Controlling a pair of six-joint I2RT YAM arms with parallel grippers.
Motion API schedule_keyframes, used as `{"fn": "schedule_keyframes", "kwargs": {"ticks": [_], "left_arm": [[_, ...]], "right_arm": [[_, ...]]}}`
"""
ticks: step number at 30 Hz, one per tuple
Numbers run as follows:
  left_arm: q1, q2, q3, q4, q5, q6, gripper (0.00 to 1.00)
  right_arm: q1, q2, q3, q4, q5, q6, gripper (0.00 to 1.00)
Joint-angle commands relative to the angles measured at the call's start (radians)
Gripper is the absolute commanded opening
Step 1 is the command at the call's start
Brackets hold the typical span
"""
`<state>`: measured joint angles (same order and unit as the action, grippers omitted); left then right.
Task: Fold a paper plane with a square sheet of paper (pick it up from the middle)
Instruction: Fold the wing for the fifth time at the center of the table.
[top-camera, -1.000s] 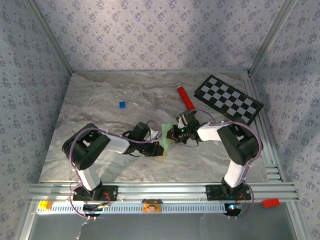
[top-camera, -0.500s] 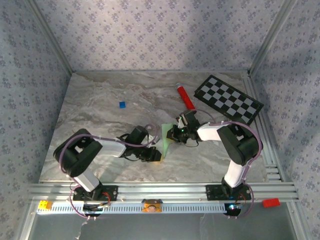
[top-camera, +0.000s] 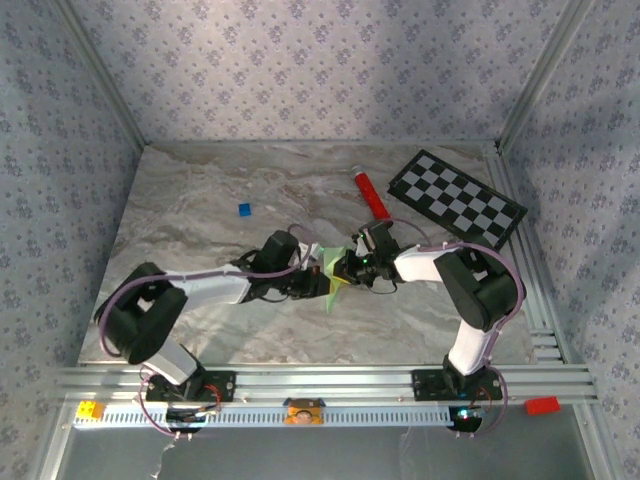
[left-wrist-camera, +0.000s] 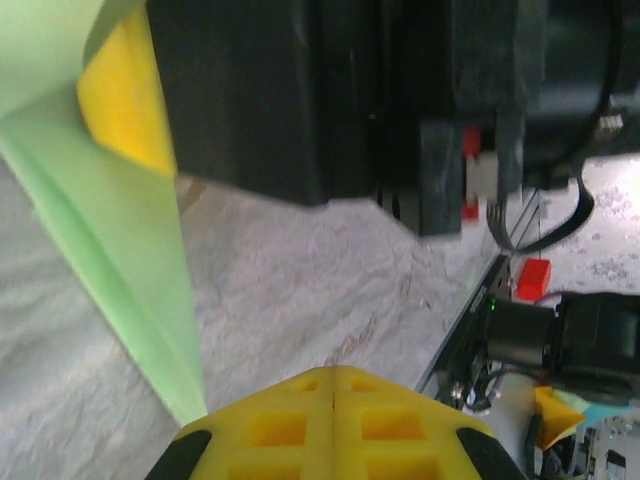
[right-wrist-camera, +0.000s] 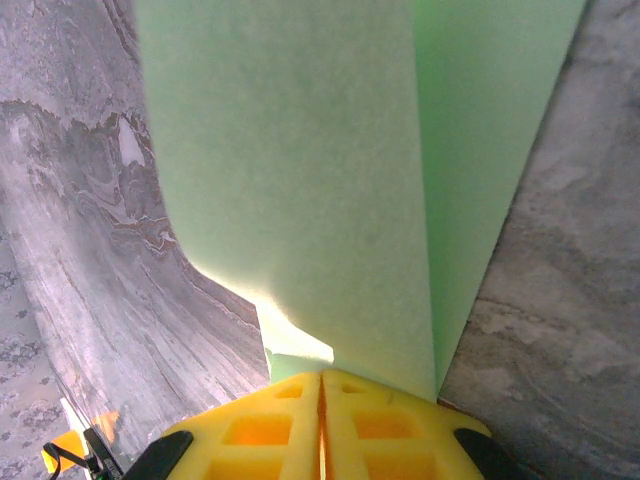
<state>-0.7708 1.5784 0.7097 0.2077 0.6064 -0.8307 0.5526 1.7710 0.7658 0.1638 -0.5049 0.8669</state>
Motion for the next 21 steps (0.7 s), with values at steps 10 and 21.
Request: {"fn": "schedule_keyframes", "kwargs": {"ticks": [10,21], "left_arm": [[-0.027,0.153,0.096,0.014,-0.034,-0.006,0.00],[-0.041,0.215,0.087,-0.020,-0.050,0.030,0.00]], "right_arm": [[0.004,0.065,-0.022,-0.082,0.105,0.002,0.10],[0.005,0.071,-0.023,-0.088,0.109,0.002,0.11]]}}
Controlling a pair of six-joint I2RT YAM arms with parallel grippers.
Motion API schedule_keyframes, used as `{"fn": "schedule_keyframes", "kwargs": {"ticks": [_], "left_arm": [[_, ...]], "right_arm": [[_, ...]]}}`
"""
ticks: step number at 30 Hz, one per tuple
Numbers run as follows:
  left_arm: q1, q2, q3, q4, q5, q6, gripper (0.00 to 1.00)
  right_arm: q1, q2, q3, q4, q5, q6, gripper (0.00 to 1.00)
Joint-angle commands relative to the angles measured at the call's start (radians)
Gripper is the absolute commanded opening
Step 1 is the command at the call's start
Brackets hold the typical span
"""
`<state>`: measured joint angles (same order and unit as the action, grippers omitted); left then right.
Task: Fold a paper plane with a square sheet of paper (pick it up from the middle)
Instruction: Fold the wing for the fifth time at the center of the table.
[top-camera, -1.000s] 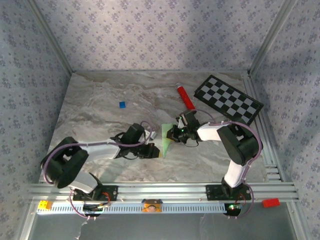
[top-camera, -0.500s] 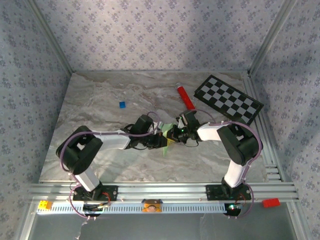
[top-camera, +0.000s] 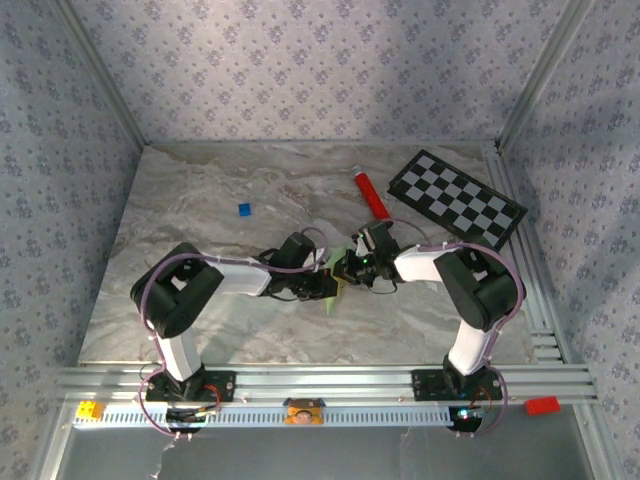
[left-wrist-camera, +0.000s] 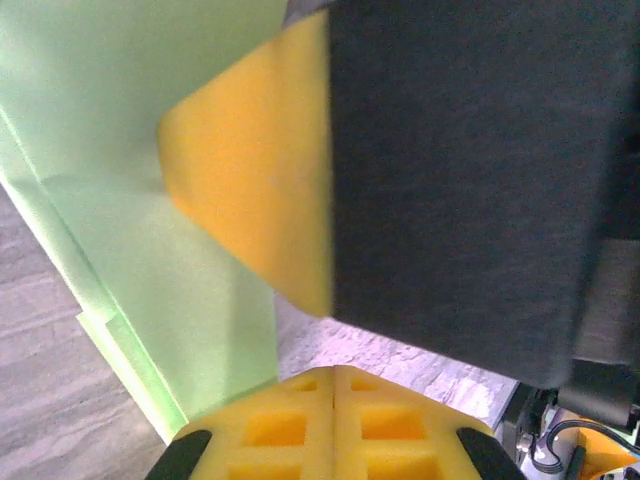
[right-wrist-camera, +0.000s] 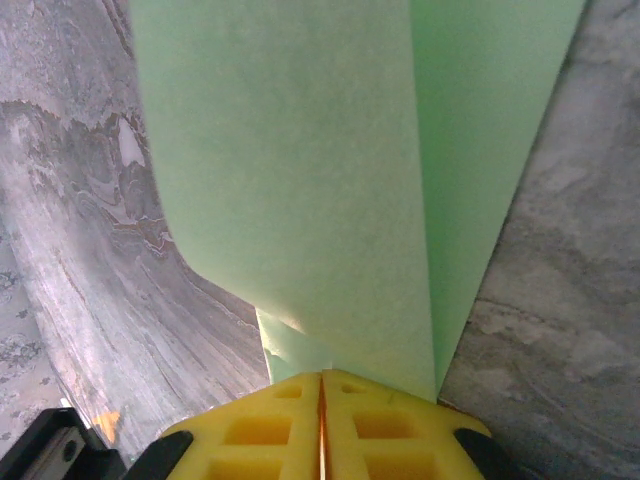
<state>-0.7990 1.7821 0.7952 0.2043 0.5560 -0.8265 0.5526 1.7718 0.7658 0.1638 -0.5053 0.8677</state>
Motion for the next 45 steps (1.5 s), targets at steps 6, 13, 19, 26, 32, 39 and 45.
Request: {"fn": "schedule_keyframes", "kwargs": {"ticks": [6,13,19,26,32,39,45], "left_arm": [[-0.031,0.005,-0.036,-0.028,0.000,0.025,0.00],[-0.055,-0.019,-0.079,-0.069,-0.019,0.034,0.00],[-0.067,-0.060,-0.117,-0.078,-0.026,0.030,0.00],[-0.083,-0.097,-0.164,-0.116,-0.032,0.033,0.00],[-0.096,-0.145,-0.216,-0.144,-0.051,0.042,0.00],[-0.098,-0.269,-0.218,-0.140,-0.096,0.039,0.00],[-0.046,-0.334,-0.174,-0.100,-0.097,0.025,0.00]], "right_arm": [[0.006,0.070,-0.022,-0.092,0.111,0.000,0.10],[0.006,0.074,-0.022,-0.093,0.116,0.001,0.10],[0.005,0.076,-0.022,-0.094,0.116,0.001,0.10],[0.006,0.076,-0.022,-0.097,0.117,0.001,0.10],[0.006,0.074,-0.019,-0.099,0.119,0.001,0.10],[0.010,0.074,-0.017,-0.095,0.117,0.010,0.10],[0.013,0.064,-0.019,-0.080,0.115,0.033,0.10]]}}
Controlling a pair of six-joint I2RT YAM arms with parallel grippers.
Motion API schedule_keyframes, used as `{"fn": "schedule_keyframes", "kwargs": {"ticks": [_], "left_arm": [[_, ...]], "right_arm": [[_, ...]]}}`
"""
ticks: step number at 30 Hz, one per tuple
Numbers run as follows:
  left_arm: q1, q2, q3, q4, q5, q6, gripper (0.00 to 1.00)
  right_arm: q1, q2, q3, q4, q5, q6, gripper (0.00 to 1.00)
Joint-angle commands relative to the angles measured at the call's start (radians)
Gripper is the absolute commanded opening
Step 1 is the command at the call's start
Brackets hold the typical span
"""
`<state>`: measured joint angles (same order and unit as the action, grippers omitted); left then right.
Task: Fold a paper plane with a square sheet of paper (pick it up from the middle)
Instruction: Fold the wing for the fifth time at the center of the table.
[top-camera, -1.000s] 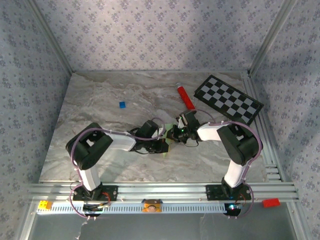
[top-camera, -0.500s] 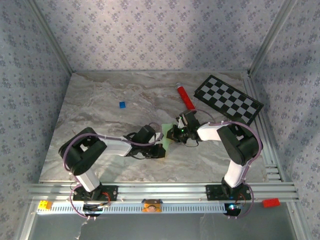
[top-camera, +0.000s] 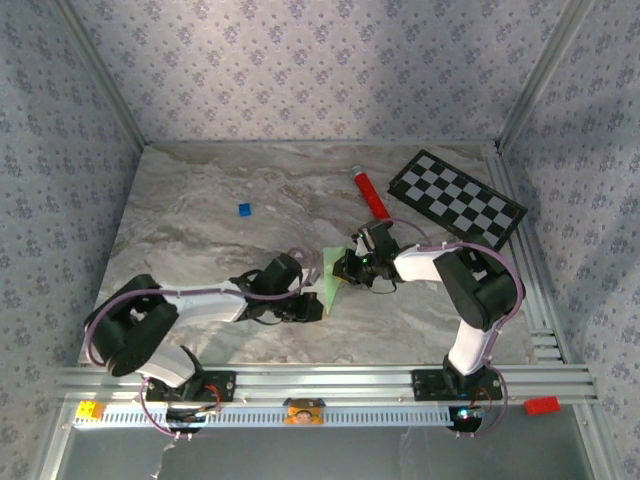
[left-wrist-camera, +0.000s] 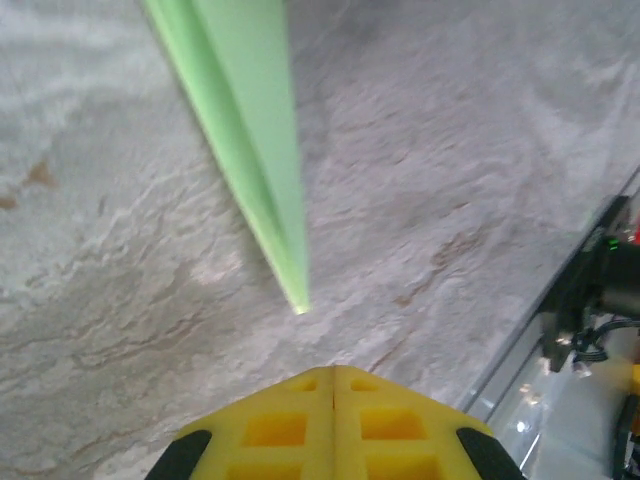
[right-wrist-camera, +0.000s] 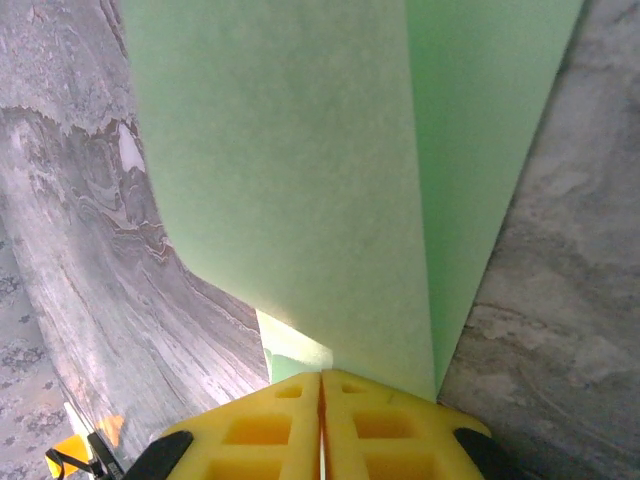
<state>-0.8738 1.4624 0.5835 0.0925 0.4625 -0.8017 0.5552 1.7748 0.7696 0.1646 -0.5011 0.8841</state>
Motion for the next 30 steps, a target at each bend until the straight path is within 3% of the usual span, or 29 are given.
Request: {"fn": "schedule_keyframes", "kwargs": {"ticks": [1,11,21,30], "left_arm": [[0.044,0.000,0.054,0.021,0.005,0.000,0.00],[0.080,0.217,0.218,0.098,0.047,-0.022,0.00],[0.081,0.305,0.253,0.046,-0.053,0.014,0.00],[0.059,0.346,0.185,-0.031,-0.129,0.046,0.00]], "right_arm": [[0.012,0.059,-0.024,-0.076,0.110,0.023,0.10],[0.019,0.058,-0.029,-0.057,0.106,0.051,0.11],[0.022,0.051,-0.032,-0.049,0.105,0.059,0.11],[0.018,0.028,-0.033,-0.050,0.099,0.056,0.12]]}}
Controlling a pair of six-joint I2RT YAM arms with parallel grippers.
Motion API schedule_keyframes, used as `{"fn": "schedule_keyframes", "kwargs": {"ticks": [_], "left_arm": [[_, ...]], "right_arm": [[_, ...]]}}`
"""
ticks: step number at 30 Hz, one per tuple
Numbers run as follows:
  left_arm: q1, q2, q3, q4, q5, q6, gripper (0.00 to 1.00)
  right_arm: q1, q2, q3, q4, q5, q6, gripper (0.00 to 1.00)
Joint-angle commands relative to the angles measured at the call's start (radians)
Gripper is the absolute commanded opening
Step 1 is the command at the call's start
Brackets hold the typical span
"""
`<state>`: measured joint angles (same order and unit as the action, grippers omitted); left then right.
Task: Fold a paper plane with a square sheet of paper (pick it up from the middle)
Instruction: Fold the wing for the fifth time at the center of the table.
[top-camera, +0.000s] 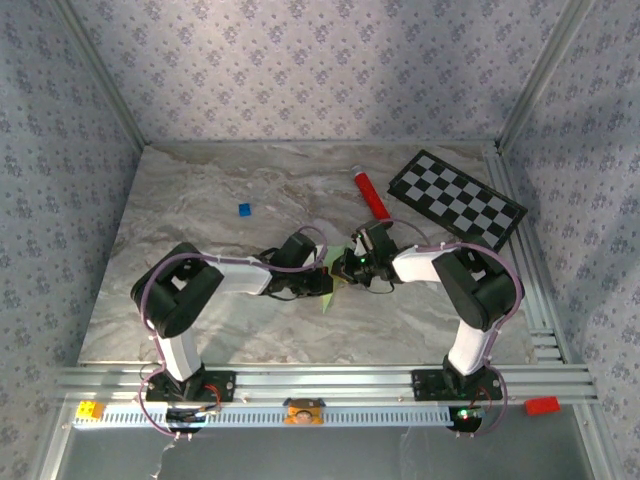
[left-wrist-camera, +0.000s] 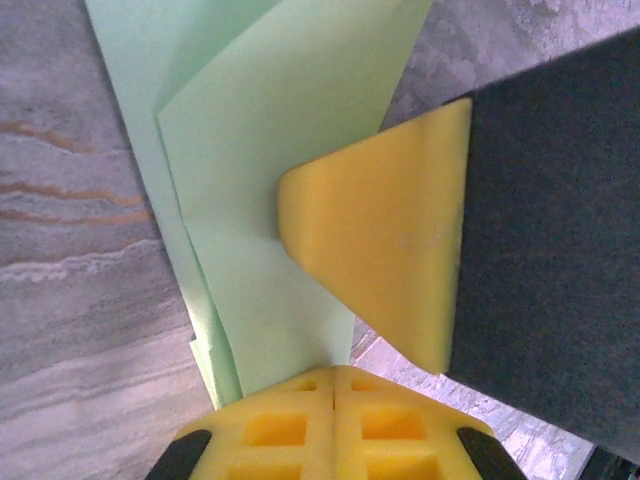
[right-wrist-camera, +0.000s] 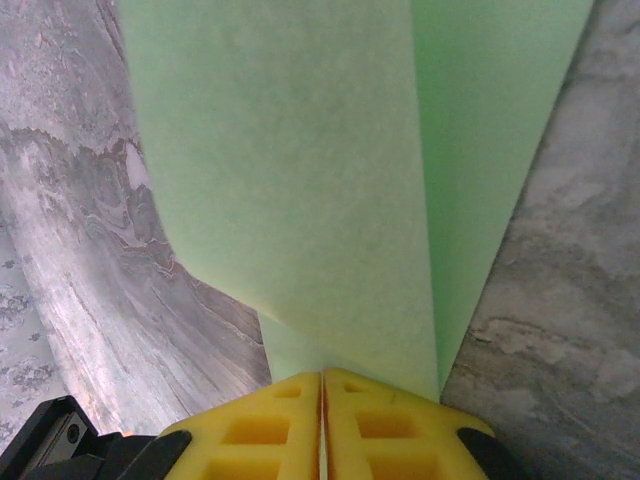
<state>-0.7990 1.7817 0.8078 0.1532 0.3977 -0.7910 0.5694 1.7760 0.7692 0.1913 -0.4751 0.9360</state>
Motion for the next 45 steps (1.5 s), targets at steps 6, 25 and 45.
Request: {"fn": "schedule_keyframes", "kwargs": {"ticks": [6,25,45], "left_arm": [[-0.030,-0.007,-0.144,-0.073,-0.040,0.062,0.00],[-0.012,-0.019,-0.167,-0.117,0.022,0.179,0.00],[-0.003,-0.019,-0.202,-0.113,0.024,0.187,0.00]], "right_arm": [[-0.020,-0.076,-0.029,-0.120,0.086,-0.056,0.15],[0.050,-0.139,-0.017,-0.085,0.043,-0.205,0.13],[-0.116,-0.045,-0.041,-0.051,0.107,-0.138,0.13]]}}
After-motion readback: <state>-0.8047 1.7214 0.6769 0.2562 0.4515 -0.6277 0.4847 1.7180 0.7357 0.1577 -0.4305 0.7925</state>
